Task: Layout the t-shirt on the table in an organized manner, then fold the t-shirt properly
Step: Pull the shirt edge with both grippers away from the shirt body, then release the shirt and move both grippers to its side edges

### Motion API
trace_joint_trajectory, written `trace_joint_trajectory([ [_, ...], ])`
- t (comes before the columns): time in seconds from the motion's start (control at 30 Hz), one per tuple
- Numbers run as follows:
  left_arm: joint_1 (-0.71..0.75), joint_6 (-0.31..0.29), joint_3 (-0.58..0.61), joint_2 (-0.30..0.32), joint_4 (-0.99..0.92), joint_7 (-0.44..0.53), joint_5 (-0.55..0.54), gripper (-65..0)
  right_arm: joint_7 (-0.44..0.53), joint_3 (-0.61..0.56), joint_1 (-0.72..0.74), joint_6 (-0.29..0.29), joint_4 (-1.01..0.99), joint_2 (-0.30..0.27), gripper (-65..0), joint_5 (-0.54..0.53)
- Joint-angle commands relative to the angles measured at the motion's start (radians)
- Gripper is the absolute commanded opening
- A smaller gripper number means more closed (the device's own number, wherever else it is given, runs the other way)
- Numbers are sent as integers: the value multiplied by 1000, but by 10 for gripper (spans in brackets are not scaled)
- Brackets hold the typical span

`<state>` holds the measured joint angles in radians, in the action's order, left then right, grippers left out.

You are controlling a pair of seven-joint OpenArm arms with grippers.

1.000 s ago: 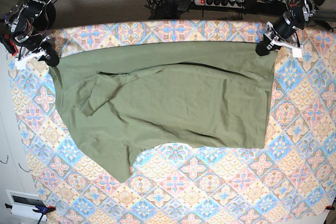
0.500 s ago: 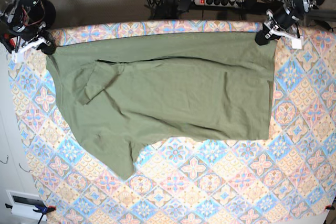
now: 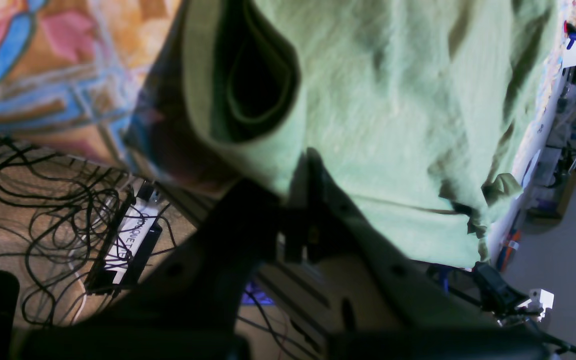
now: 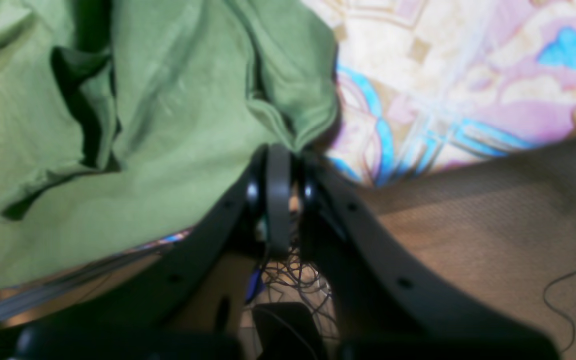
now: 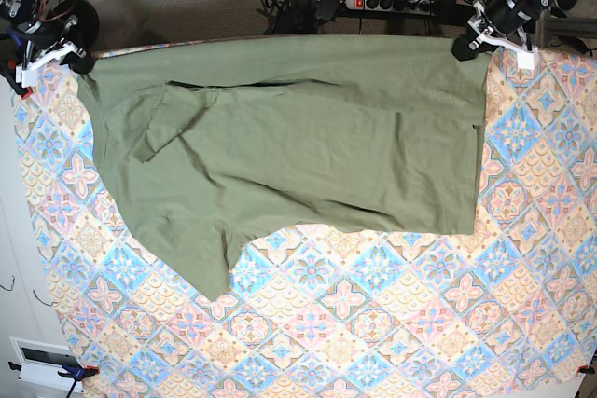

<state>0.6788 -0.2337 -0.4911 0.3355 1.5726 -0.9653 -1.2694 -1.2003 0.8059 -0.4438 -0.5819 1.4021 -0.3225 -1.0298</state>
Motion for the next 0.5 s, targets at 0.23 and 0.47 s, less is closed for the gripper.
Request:
trace_joint_trajectory([
  [0.23, 34, -8, -13, 15, 16, 7, -14, -650, 15, 10, -14, -3, 16, -25, -588, -13],
  [0.47, 63, -8, -17, 15, 130, -11, -14, -411, 13, 99, -16, -3, 16, -25, -409, -11],
])
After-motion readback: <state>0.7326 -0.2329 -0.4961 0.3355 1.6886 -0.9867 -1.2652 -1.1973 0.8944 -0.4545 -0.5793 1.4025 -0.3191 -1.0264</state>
